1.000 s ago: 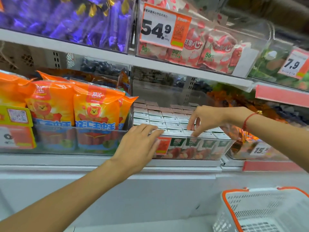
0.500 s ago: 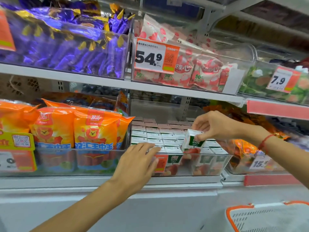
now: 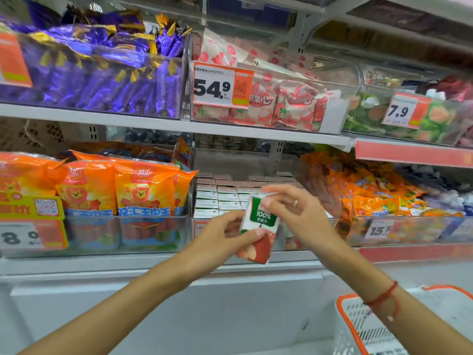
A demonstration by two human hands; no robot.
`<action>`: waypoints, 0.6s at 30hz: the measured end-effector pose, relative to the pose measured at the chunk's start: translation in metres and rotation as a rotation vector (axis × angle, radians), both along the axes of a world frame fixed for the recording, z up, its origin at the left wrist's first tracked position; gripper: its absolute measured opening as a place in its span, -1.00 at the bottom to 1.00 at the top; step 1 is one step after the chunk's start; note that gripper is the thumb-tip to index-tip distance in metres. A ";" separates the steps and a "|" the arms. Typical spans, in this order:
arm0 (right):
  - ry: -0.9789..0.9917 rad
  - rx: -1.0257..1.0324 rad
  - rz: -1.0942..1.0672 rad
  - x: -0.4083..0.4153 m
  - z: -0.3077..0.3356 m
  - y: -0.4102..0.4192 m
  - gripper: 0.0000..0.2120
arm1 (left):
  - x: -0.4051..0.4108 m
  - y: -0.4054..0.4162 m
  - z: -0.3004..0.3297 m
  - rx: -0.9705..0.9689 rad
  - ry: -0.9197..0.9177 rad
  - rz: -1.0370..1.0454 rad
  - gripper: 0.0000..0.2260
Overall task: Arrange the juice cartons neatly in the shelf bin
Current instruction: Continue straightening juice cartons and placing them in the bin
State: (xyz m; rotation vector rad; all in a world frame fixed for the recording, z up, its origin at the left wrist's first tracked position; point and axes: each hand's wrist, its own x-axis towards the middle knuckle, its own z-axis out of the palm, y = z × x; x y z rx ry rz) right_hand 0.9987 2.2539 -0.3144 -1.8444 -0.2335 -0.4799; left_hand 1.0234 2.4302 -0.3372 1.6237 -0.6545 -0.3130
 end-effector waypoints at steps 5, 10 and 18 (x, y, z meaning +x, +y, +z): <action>0.344 0.056 0.052 -0.007 -0.042 0.011 -0.78 | -0.004 0.010 -0.024 0.041 0.225 0.053 -0.77; 0.246 0.031 0.034 -0.009 -0.047 0.017 -0.84 | -0.003 0.015 -0.027 0.068 0.325 0.023 -0.82; 0.275 0.029 0.060 -0.011 -0.051 0.011 -0.77 | 0.003 0.016 -0.027 0.094 0.284 0.069 -0.71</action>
